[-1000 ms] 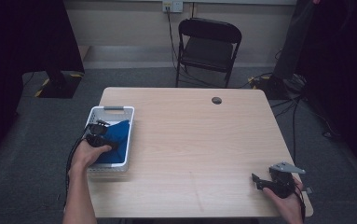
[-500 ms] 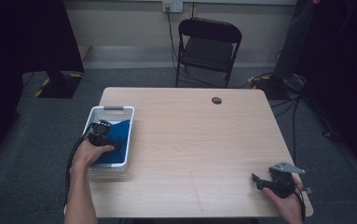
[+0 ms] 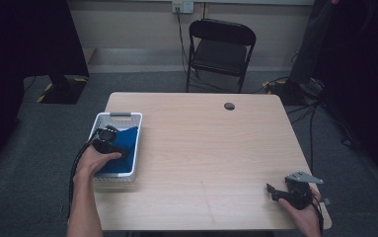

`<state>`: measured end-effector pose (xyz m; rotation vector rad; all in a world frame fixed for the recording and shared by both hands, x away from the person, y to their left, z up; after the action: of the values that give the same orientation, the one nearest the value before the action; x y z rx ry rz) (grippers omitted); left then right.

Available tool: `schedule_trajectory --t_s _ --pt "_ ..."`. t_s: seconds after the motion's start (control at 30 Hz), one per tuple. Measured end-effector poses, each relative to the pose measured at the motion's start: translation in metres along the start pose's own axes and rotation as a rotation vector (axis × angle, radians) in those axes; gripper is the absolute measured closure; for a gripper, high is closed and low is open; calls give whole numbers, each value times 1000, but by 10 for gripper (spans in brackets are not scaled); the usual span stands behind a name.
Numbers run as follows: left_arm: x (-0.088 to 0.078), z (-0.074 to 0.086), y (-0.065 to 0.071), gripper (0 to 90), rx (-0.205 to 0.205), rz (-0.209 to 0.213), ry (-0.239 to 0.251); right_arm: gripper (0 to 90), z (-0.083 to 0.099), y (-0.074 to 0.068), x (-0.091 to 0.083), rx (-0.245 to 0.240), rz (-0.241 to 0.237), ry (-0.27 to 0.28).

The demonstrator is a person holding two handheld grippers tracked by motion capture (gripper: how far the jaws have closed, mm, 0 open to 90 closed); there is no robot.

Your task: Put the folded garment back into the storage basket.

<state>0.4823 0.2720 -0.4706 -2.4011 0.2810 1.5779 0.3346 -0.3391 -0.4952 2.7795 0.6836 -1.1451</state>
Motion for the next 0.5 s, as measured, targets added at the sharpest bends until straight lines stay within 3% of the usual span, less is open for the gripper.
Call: schedule_trajectory --t_s 0.27,0.33,0.37,0.43,0.5 --pt "-16 2 1 255 14 -9 46 204 0 0 0 0 -2 0" --pt "-16 4 5 304 36 37 25 204 0 0 0 0 -2 0" --pt "-14 4 7 322 47 37 4 204 0 0 0 0 -1 0" --pt "-8 4 6 285 21 10 -14 204 0 0 0 0 -1 0" --pt "-5 4 7 226 8 14 5 204 0 0 0 0 -2 0"
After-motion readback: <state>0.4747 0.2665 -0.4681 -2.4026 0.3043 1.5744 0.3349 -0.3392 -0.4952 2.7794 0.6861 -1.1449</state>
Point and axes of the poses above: each handheld gripper's, and its own axes: x roughly forward along the jaws, z roughly out of its underside, y roughly to its right, the point moved 1 cm from there along x, roughly forward along the jaws, and after that the axes turned 9 degrees about -z, right-handed, at the moved point
